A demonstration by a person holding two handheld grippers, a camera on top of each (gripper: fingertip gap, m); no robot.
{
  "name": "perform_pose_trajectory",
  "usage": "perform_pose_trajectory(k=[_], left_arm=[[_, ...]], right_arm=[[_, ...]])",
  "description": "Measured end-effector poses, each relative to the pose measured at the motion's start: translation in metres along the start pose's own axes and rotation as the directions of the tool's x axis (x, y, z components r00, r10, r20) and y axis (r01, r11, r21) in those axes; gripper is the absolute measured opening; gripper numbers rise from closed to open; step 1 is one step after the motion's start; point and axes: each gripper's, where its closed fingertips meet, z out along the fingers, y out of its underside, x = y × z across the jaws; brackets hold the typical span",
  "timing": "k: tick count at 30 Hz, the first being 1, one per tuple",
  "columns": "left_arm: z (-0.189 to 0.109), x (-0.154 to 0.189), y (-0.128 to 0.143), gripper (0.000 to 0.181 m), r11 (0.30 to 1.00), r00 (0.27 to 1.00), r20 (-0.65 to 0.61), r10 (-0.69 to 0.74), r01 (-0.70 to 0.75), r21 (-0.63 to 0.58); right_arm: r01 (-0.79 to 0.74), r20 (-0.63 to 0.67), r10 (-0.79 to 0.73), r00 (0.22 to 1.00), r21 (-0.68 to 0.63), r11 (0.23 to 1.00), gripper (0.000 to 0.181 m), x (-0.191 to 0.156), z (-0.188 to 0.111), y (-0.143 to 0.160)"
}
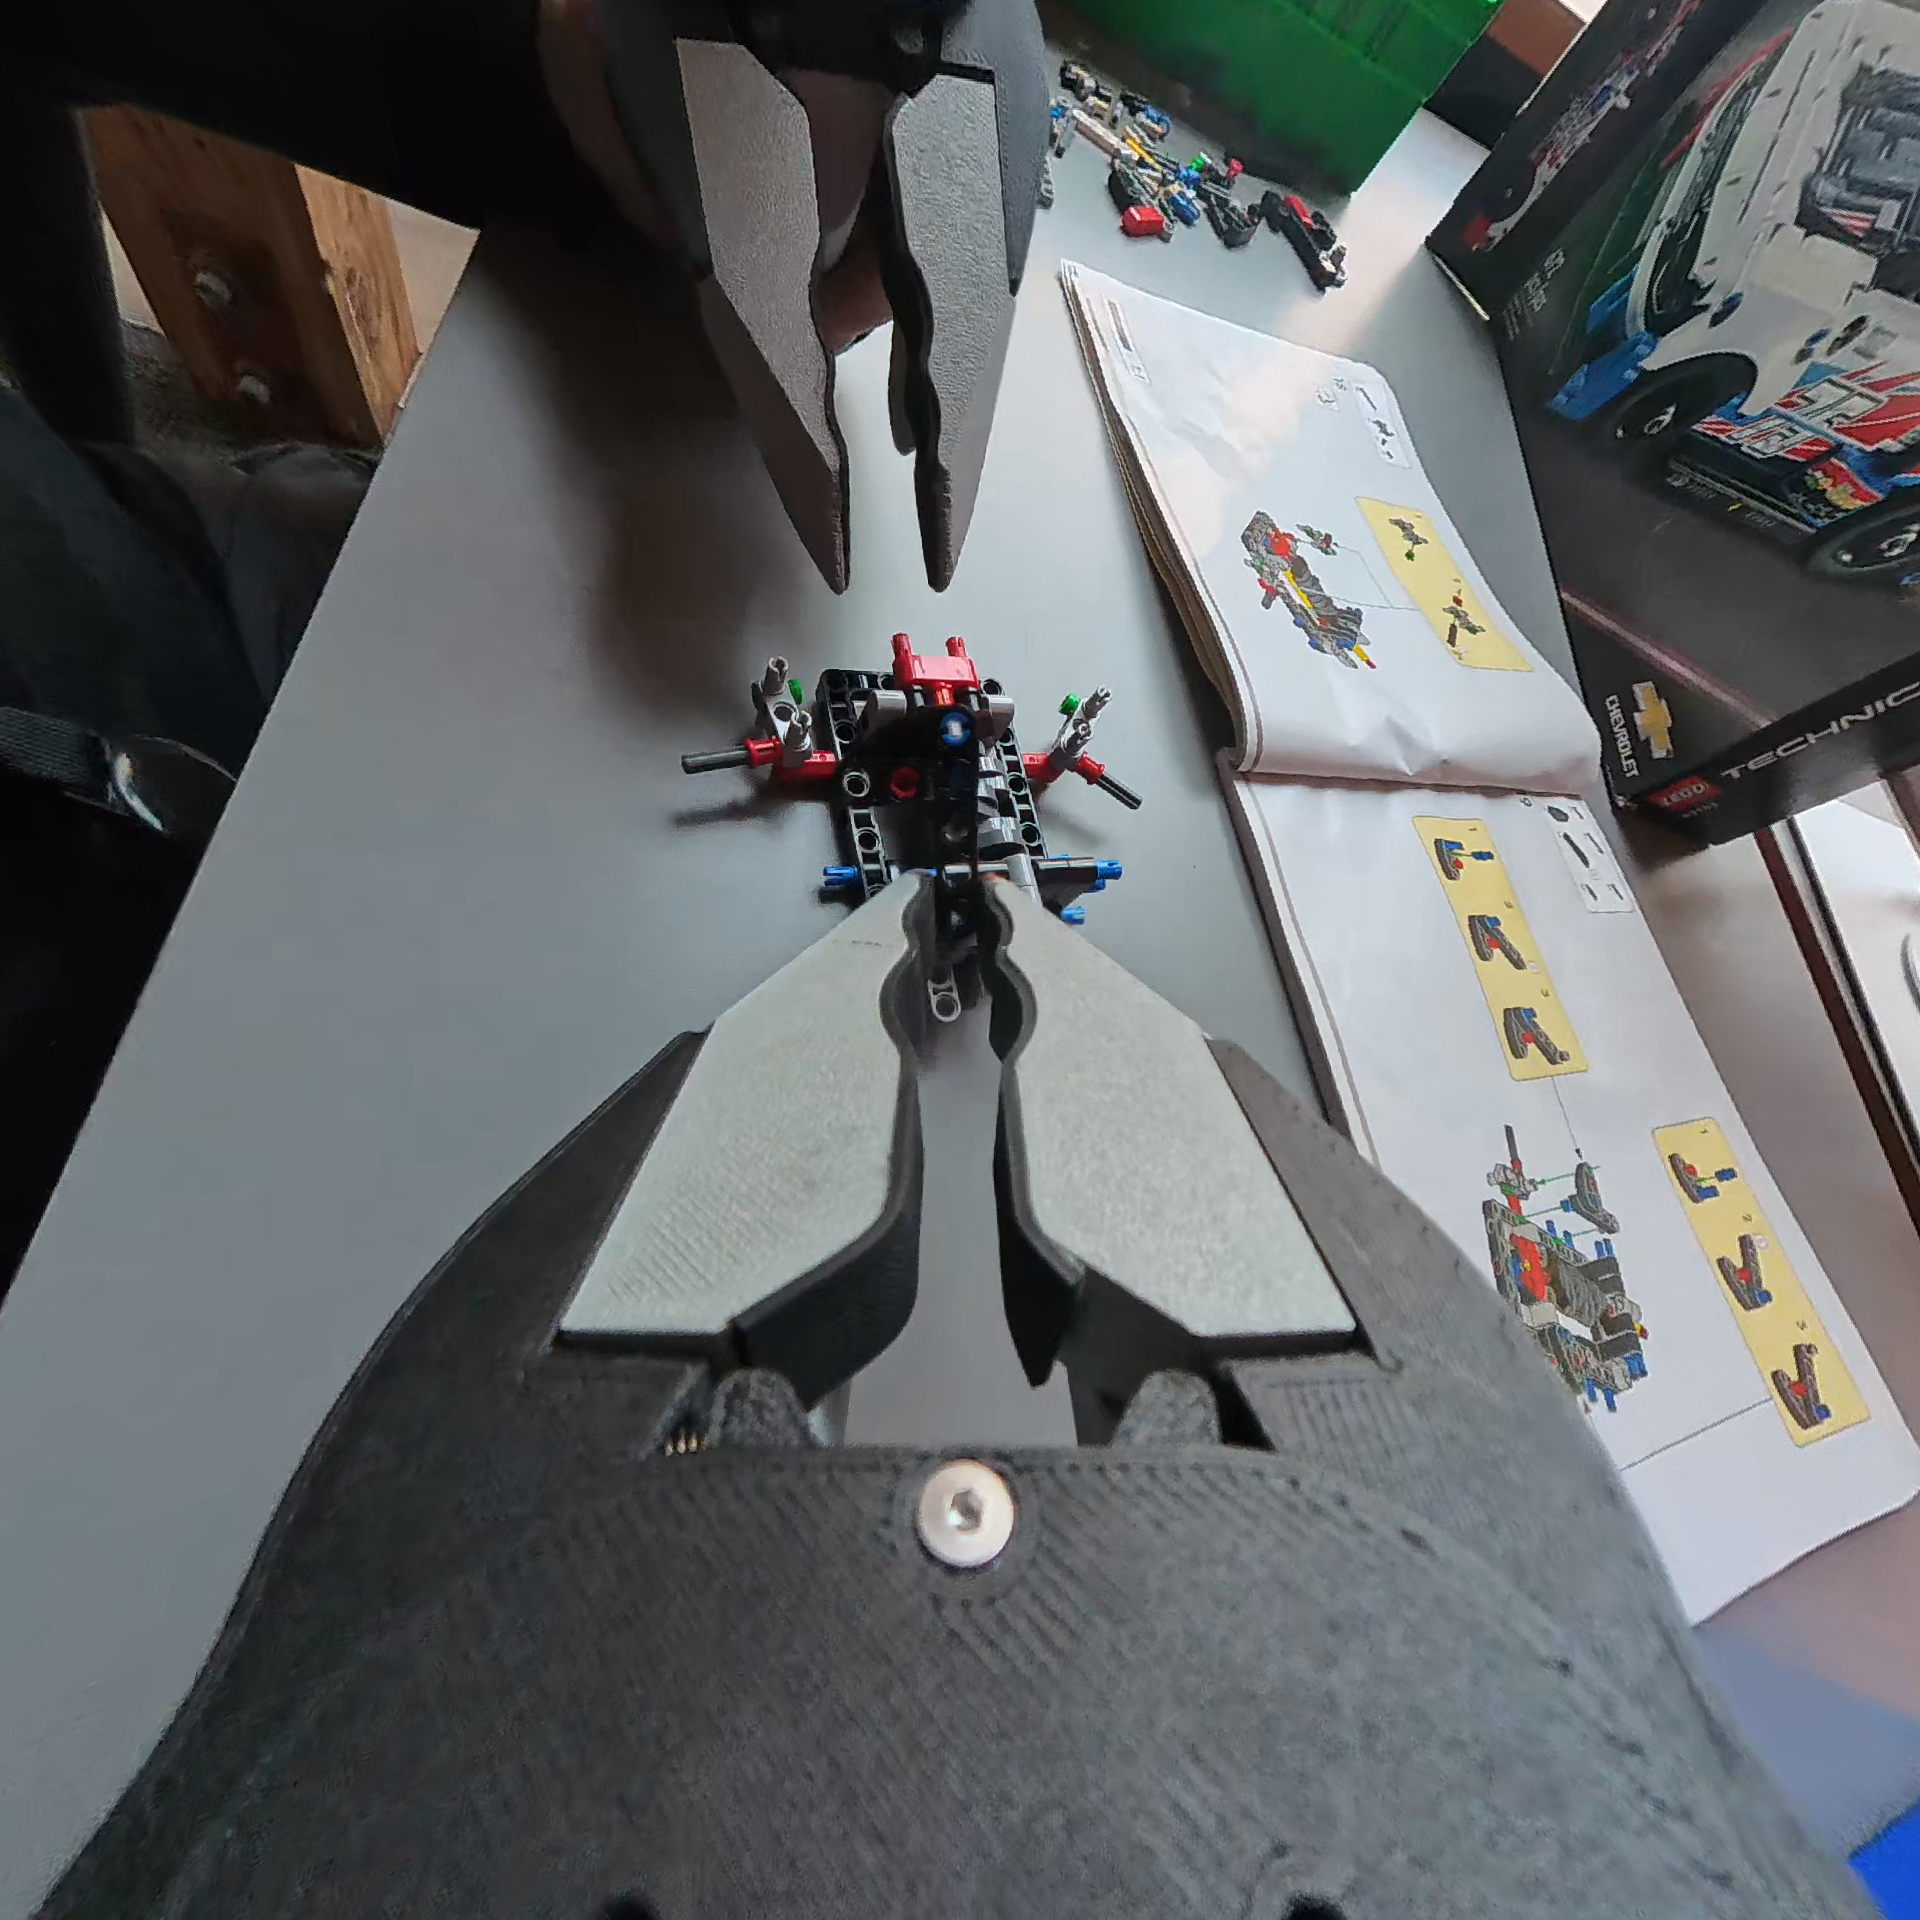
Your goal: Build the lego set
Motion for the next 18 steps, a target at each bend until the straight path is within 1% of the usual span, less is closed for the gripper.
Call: perform_pose_trajectory(k=[3, 6, 9, 11, 13, 16, 18], left_arm=[[0.002, 0.001, 0.001, 0.017, 1.0, 0.999, -0.04, -0.03, 0.03, -0.008], [0.004, -0.001, -0.001, 0.017, 1.0, 0.999, -0.033, -0.031, 0.031, -0.001], [0.007, -0.002, -0.009, 0.018, 1.0, 1.0, 0.0, -0.018, 0.018, 0.012], [0.009, 0.004, -0.017, 0.024, 1.0, 1.0, -0.016, -0.016, 0.016, 0.013], [0.01, 0.007, -0.023, 0.026, 1.0, 1.0, -0.019, -0.007, 0.007, 0.007], [0.007, 0.007, -0.019, 0.028, 1.0, 1.0, -0.011, -0.006, 0.006, 0.004], [0.006, 0.009, -0.015, 0.034, 0.999, 0.998, -0.035, -0.051, 0.052, 0.004]], right_arm=[[-0.006, -0.001, 0.006, 1.0, 0.011, 1.0, 0.004, 0.001, 0.001, 0.005], [-0.021, 0.01, 0.021, 1.0, -0.022, 1.0, 0.004, 0.003, 0.001, 0.011], [-0.025, 0.073, 0.033, 0.997, -0.107, 0.994, 0.004, 0.0, 0.005, 0.011], [-0.027, 0.11, 0.044, 0.993, -0.155, 0.988, 0.004, -0.001, 0.01, 0.006], [-0.019, 0.147, 0.051, 0.988, -0.209, 0.978, 0.004, -0.003, 0.016, -0.001], [0.005, 0.189, 0.052, 0.981, -0.286, 0.958, 0.004, -0.005, 0.025, -0.007], [0.003, 0.214, 0.062, 0.975, -0.293, 0.956, 0.003, -0.009, 0.031, -0.014]])
